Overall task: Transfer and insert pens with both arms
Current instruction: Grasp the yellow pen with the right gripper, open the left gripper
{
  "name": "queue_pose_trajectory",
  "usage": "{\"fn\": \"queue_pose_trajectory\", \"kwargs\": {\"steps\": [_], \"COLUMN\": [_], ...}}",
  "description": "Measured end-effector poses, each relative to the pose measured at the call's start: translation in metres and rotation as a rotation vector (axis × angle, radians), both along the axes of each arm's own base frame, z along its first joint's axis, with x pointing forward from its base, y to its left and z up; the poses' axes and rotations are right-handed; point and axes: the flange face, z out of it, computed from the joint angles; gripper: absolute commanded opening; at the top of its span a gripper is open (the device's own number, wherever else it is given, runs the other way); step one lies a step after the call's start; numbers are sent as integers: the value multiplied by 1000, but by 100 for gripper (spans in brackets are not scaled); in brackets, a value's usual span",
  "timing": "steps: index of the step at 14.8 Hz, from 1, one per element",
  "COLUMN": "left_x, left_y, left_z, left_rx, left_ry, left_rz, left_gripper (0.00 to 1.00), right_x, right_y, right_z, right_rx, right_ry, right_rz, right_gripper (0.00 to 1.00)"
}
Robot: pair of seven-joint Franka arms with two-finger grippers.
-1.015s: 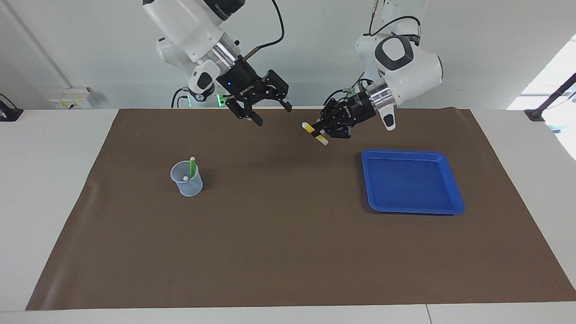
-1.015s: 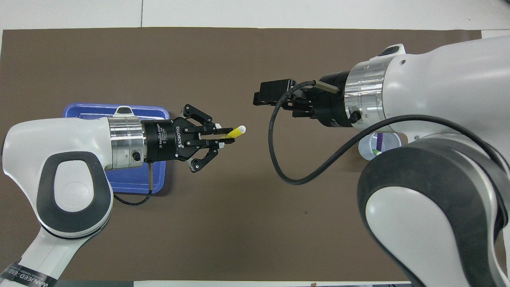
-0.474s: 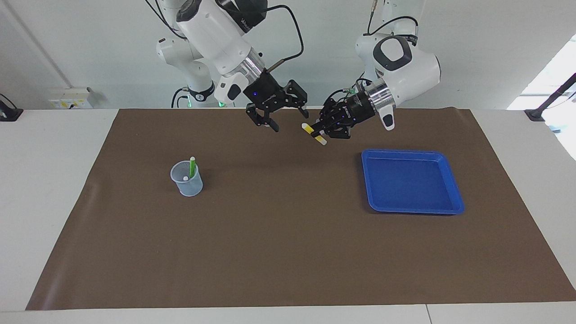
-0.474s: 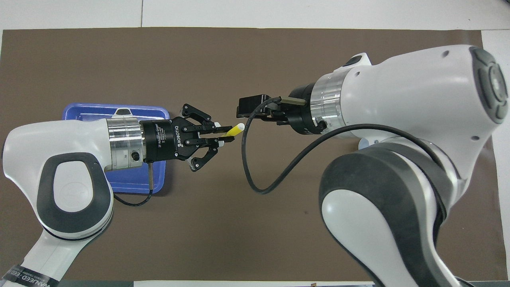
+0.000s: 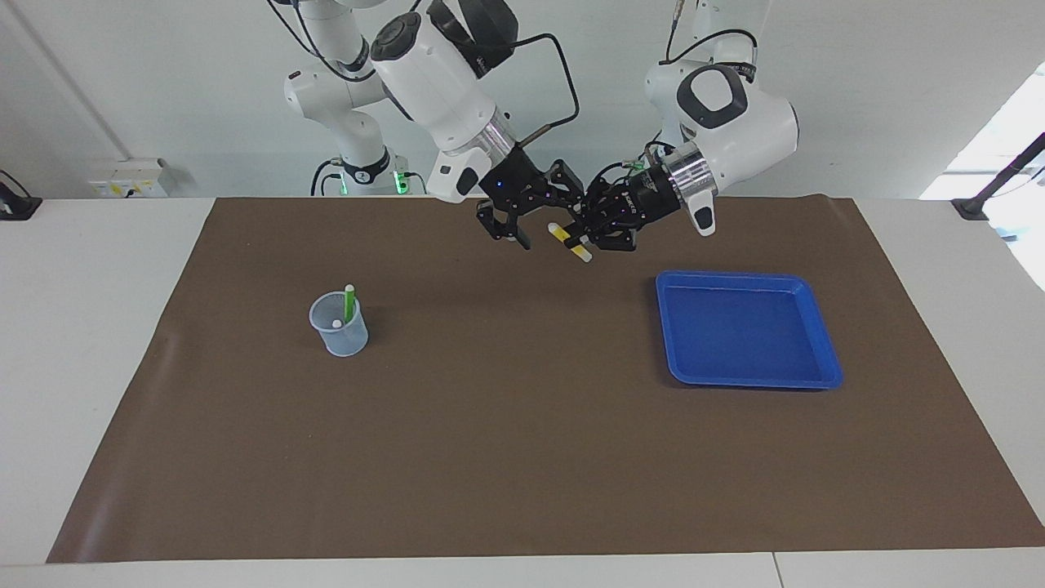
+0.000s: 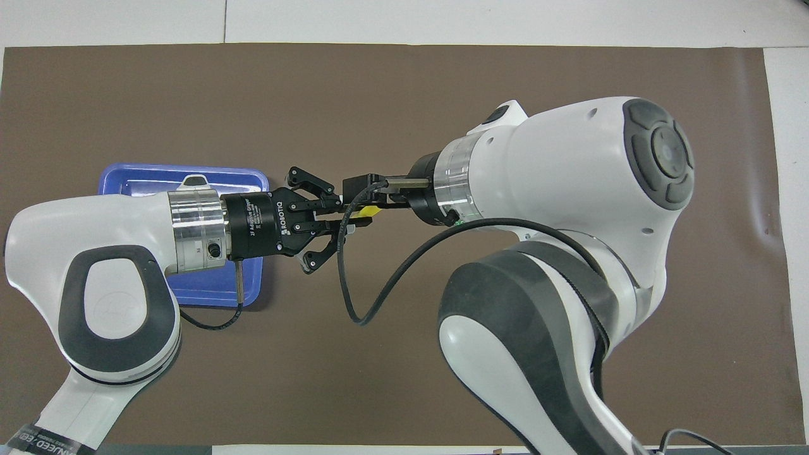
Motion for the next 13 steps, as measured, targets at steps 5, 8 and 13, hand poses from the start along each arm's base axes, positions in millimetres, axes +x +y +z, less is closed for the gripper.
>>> {"fn": "queue_pose_trajectory", "kwargs": {"steps": [5,8,13], "left_x": [-1,-3,-4], "left_y": [1,0,1], "left_z": [-3,-4,-3], "left_rx": [-1,-1,-4], "left_ry": [6,10,7], "left_rz": [5,5,12], "left_gripper": [0,0,100], "right_x": [0,-2,-2], "right_y": [0,3,3], "right_z": [0,1,2], "right_rx": [-11,-10,-9], "right_ry": [-6,-10,-12], "right_rz": [4,10,10], "right_gripper": [0,0,0]}}
